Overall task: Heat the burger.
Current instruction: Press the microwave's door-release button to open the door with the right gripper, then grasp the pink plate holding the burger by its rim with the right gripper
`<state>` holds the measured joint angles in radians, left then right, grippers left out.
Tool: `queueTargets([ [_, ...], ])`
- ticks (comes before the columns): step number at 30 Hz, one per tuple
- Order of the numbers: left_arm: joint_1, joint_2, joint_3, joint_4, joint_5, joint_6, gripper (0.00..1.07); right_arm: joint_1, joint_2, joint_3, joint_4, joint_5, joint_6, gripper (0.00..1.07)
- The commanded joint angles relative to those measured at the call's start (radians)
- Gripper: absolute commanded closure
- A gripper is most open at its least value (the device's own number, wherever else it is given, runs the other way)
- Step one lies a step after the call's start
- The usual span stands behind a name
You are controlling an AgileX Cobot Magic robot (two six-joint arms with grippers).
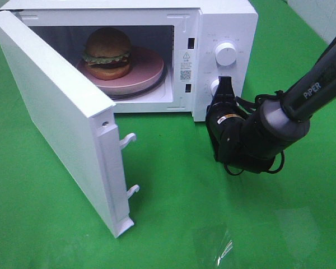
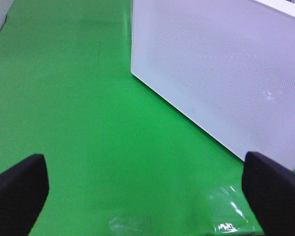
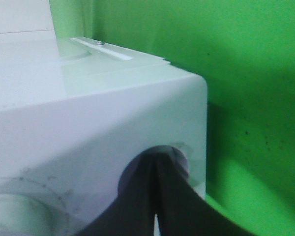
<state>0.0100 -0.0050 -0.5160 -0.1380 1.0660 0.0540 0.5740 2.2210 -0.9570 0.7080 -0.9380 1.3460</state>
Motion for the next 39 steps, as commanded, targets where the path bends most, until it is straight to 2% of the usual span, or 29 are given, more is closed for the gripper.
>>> queueTargets([
  [1, 0.003, -0.005, -0.001, -0.003, 0.005, -0.005, 0.06, -0.049, -0.037, -0.051, -0.091, -0.188, 0.001, 1.07],
  [7, 0.003, -0.005, -0.001, -0.003, 0.005, -0.005, 0.06, -0.049, -0.077, 0.008, -0.091, -0.132, 0.001, 1.07],
  [16, 0.003, -0.005, -0.001, -0.003, 0.005, -0.005, 0.06, -0.047, -0.119, 0.103, -0.169, -0.024, 0.063, 1.07],
  [22, 0.003, -0.005, -0.001, -0.003, 0.005, -0.005, 0.06, -0.047, -0.158, 0.152, -0.225, 0.096, 0.064, 1.07],
  [24, 0.003, -0.005, -0.001, -0.003, 0.005, -0.005, 0.06, -0.047, -0.192, 0.175, -0.251, 0.190, 0.033, 1.07],
  [27, 0.003, -0.005, -0.001, -0.003, 0.005, -0.005, 0.06, -0.047, -0.201, 0.181, -0.258, 0.211, 0.021, 1.07],
  [33, 0.003, -0.005, -0.001, -0.003, 0.005, -0.005, 0.06, -0.047, -0.263, 0.192, -0.276, 0.357, -0.097, 1.06],
  [39, 0.003, -0.005, -0.001, -0.003, 0.005, -0.005, 0.06, -0.047, -0.361, 0.190, -0.275, 0.533, -0.403, 1.05],
])
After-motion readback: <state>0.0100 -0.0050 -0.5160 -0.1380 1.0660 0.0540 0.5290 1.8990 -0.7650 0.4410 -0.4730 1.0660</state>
